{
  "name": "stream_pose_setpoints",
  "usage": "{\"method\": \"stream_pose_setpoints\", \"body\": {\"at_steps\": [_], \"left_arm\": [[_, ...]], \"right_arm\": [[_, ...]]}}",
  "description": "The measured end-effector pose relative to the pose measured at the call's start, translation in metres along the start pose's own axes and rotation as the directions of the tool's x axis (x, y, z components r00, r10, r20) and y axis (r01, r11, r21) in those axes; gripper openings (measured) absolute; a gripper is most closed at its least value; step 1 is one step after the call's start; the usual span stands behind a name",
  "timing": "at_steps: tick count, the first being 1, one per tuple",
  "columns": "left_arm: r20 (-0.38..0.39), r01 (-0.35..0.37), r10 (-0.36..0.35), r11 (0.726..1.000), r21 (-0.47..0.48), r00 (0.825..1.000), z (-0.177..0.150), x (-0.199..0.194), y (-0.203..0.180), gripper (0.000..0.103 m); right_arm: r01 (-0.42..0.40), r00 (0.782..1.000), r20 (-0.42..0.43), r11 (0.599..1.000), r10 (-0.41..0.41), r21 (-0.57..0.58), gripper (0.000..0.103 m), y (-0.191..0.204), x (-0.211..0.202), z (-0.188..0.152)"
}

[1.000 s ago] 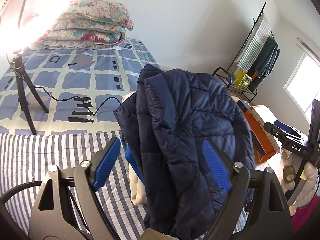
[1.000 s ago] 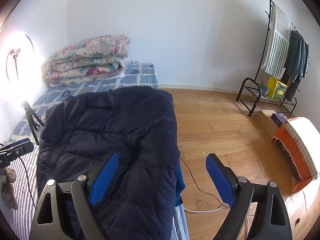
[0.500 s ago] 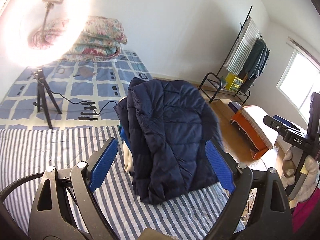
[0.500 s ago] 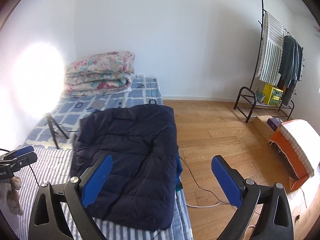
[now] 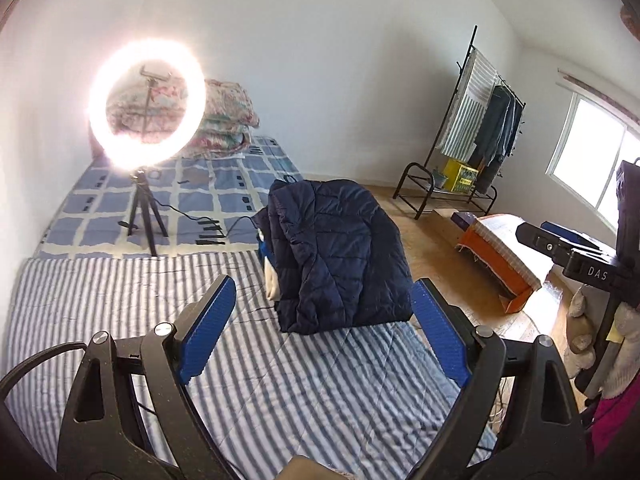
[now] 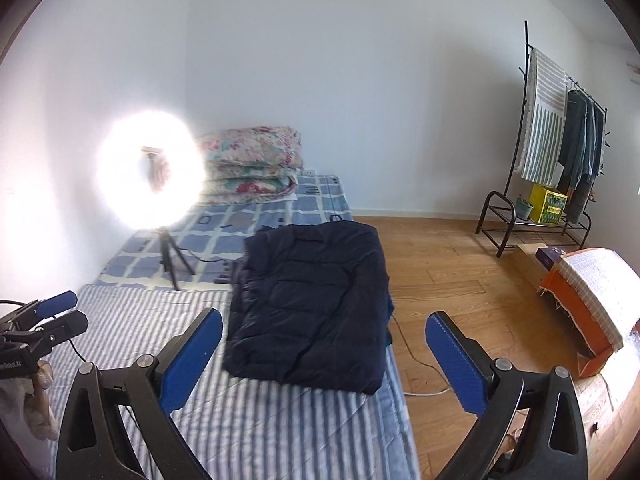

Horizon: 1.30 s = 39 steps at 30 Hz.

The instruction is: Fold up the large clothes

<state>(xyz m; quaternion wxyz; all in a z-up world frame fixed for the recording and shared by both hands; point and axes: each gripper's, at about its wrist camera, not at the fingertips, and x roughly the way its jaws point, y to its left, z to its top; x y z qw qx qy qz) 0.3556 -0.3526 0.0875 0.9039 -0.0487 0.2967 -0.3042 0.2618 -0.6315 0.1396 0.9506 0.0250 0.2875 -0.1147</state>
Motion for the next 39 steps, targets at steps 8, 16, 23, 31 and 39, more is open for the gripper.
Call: {"method": "stream_pose_setpoints", "body": {"at_steps": [8, 16, 23, 31, 39], "left_arm": [[0.099, -0.088, 0.084, 0.995, 0.042, 0.992, -0.040, -0.100, -0.002, 0.099], [0.118, -0.166, 0.158, 0.984, 0.061, 0.980, -0.092, -0.162, 0.002, 0.100], [0.142, -0.221, 0.211, 0.974, 0.052, 0.967, -0.124, -0.192, 0.012, 0.101], [0.157, -0.245, 0.234, 0.968, 0.054, 0.959, -0.146, -0.200, 0.013, 0.103], [0.155, -0.258, 0.250, 0.966, 0.034, 0.956, -0.158, -0.199, 0.014, 0.103]], "right_arm": [[-0.018, 0.999, 0.043, 1.000, 0.018, -0.006, 0.103, 0.037, -0.075, -0.035], [-0.021, 0.996, 0.090, 1.000, 0.022, -0.013, 0.103, 0.071, -0.117, -0.081], [-0.026, 0.992, 0.123, 0.999, 0.031, -0.038, 0.103, 0.099, -0.135, -0.111], [-0.007, 0.988, 0.156, 0.999, 0.014, -0.043, 0.103, 0.111, -0.140, -0.134], [-0.007, 0.986, 0.167, 1.000, 0.012, -0.028, 0.103, 0.114, -0.135, -0.152]]}}
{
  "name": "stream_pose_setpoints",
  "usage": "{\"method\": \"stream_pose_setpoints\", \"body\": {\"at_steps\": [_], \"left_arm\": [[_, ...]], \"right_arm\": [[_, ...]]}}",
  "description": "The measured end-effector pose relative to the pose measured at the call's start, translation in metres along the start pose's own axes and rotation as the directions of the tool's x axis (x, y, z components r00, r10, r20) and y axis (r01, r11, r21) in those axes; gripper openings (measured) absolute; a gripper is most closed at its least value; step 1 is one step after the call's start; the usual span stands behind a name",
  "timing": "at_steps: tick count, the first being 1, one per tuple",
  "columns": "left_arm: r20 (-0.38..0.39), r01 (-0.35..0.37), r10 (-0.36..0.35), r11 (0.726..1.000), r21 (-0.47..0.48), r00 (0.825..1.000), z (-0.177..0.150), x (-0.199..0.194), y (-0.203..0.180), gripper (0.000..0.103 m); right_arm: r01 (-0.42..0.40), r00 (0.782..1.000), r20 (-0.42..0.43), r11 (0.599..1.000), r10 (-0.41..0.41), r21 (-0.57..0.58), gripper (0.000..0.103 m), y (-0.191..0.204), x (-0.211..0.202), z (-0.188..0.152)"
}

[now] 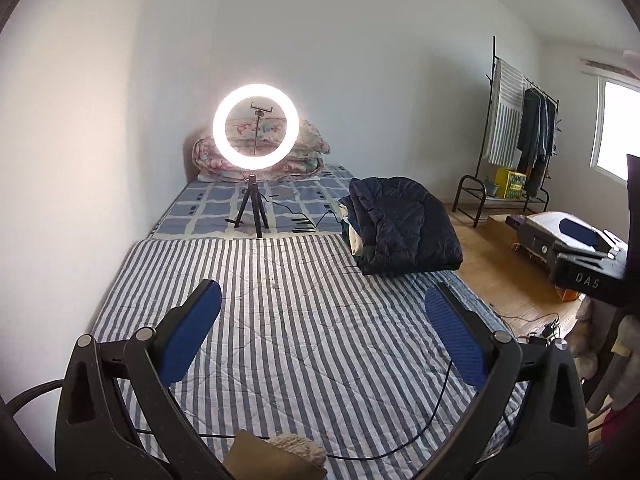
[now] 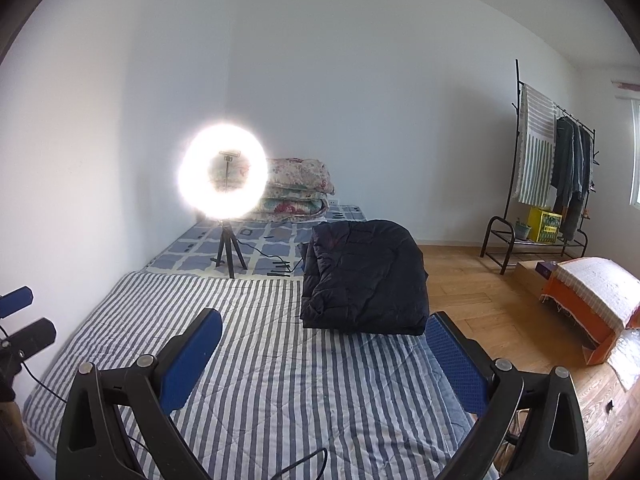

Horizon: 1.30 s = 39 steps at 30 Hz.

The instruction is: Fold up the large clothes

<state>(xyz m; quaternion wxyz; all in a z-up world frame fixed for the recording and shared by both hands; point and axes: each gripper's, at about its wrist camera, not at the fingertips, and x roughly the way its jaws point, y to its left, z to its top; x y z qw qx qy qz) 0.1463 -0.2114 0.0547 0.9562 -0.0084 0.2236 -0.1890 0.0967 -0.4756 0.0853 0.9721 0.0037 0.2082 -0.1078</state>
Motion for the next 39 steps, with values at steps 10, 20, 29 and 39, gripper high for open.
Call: {"method": "stream_pose_setpoints", "body": {"at_steps": [10, 20, 29, 39], "left_arm": [[-0.034, -0.038, 0.039, 0.999, 0.033, 0.999, -0.018, 0.013, 0.000, 0.103], [-0.055, -0.051, 0.055, 0.996, 0.069, 0.997, -0.028, 0.020, -0.002, 0.103], [-0.044, -0.051, 0.055, 0.995, 0.080, 0.998, -0.030, 0.019, -0.005, 0.103], [-0.035, -0.047, 0.050, 0.995, 0.086, 0.998, -0.031, 0.017, -0.007, 0.103]], "right_arm": [[0.017, 0.998, -0.053, 1.000, -0.016, 0.001, 0.103, -0.004, 0.013, -0.035], [0.032, 0.997, -0.068, 0.999, -0.033, -0.015, 0.103, 0.003, 0.026, -0.046], [0.037, 0.997, -0.065, 0.999, -0.036, 0.015, 0.103, -0.004, 0.026, -0.047], [0.037, 0.997, -0.071, 0.999, -0.036, 0.024, 0.103, -0.005, 0.027, -0.048]]}}
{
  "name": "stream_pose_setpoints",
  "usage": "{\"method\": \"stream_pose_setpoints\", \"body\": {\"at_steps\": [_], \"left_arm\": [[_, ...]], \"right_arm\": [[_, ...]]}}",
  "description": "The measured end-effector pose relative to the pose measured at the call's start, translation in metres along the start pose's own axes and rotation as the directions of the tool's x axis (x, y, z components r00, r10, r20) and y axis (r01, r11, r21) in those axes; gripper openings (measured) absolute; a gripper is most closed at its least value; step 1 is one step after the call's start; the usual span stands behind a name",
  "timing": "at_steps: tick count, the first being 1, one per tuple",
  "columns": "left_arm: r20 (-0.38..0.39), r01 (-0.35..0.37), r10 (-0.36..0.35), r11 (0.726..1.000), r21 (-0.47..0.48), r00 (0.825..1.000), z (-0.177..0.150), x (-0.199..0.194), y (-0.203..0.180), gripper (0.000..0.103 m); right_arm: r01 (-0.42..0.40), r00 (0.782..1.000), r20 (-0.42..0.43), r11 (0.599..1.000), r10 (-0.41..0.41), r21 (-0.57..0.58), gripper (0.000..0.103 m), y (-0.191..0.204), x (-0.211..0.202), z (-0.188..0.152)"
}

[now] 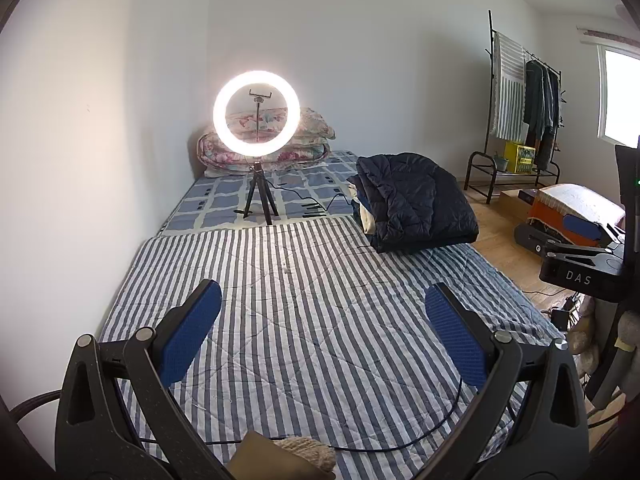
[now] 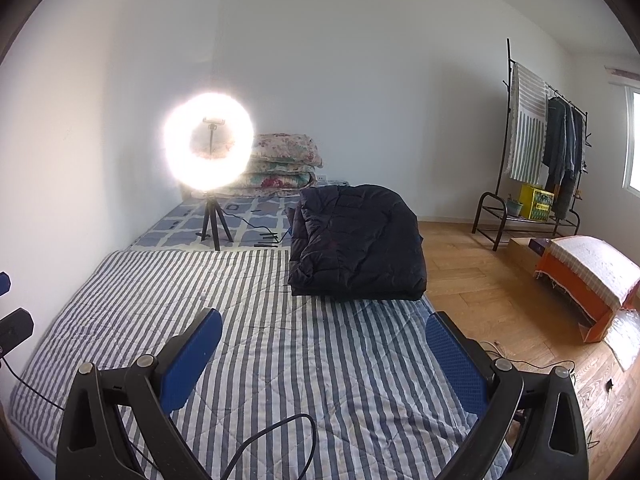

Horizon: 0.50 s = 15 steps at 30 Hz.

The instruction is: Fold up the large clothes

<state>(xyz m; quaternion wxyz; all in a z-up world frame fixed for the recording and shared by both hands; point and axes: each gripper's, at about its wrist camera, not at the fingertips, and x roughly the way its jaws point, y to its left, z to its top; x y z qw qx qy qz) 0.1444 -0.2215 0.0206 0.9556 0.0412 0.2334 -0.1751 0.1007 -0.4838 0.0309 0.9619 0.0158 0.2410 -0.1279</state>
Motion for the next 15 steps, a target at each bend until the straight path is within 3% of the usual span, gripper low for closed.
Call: {"method": "stream_pose_setpoints", "body": {"at_steps": [15], "left_arm": [[0.001, 0.003, -0.003, 1.000, 0.004, 1.000, 0.0016, -0.0017, -0.0014, 0.103]], "right_arm": [[-0.005, 1.000, -0.008, 1.000, 0.005, 0.001, 0.103, 0.0029, 0.0040, -0.0019]]}}
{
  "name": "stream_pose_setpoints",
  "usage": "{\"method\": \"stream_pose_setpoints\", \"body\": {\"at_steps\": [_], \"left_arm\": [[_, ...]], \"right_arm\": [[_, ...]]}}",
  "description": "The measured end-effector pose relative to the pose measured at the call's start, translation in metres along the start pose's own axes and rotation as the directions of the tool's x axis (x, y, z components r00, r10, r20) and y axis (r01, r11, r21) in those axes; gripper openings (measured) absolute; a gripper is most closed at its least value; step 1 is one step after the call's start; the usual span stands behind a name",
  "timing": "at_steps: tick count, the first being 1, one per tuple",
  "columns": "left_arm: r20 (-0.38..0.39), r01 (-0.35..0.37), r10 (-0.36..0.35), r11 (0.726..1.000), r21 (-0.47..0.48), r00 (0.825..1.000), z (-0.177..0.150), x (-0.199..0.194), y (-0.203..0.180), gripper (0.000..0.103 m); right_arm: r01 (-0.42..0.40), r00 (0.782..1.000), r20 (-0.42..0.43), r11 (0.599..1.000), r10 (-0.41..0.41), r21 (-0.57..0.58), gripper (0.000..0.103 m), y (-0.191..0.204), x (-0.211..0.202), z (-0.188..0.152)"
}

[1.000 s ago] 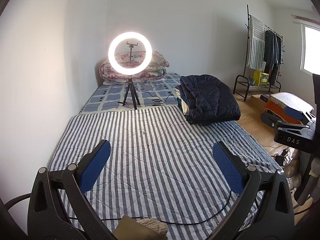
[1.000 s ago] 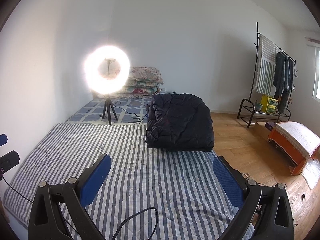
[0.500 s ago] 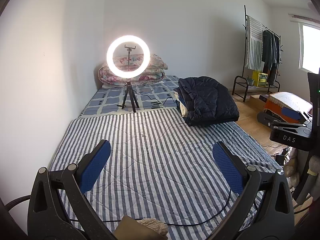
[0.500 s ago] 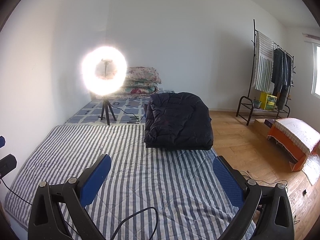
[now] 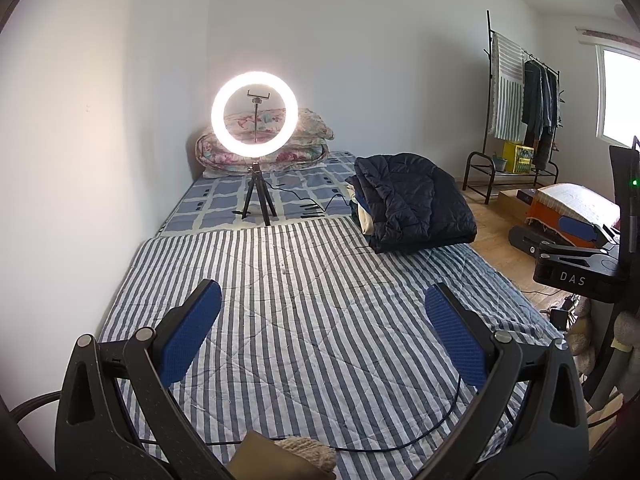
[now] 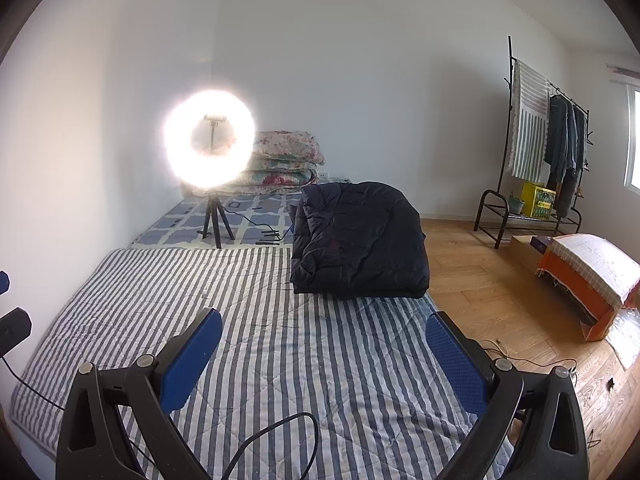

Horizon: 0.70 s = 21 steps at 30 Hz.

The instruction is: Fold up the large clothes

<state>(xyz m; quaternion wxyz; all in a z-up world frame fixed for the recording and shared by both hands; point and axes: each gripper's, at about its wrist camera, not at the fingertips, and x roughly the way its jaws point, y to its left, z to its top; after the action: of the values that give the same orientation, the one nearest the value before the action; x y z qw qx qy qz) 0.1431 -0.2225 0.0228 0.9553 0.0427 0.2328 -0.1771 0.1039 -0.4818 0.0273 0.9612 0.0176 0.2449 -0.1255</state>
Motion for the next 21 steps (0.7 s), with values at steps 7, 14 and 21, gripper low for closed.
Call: {"method": "stream_pose_setpoints", "body": {"at_steps": [7, 14, 21], "left_arm": [[0.000, -0.002, 0.002, 1.000, -0.001, 1.000, 0.0001, 0.0004, -0.0007, 0.103], [0.001, 0.000, 0.000, 1.000, -0.001, 1.000, -0.0004, 0.0001, -0.0003, 0.103], [0.000, 0.000, 0.000, 1.000, -0.001, 1.000, 0.0003, -0.0004, -0.0012, 0.103]], "right_arm": [[0.003, 1.000, -0.002, 1.000, -0.003, 0.009, 0.103, -0.0020, 0.0003, -0.0002], [0.003, 1.000, -0.004, 1.000, -0.003, 0.009, 0.103, -0.0029, 0.0007, 0.0002], [0.004, 1.000, -0.009, 1.000, -0.004, 0.008, 0.103, -0.0028, 0.0015, -0.0001]]}}
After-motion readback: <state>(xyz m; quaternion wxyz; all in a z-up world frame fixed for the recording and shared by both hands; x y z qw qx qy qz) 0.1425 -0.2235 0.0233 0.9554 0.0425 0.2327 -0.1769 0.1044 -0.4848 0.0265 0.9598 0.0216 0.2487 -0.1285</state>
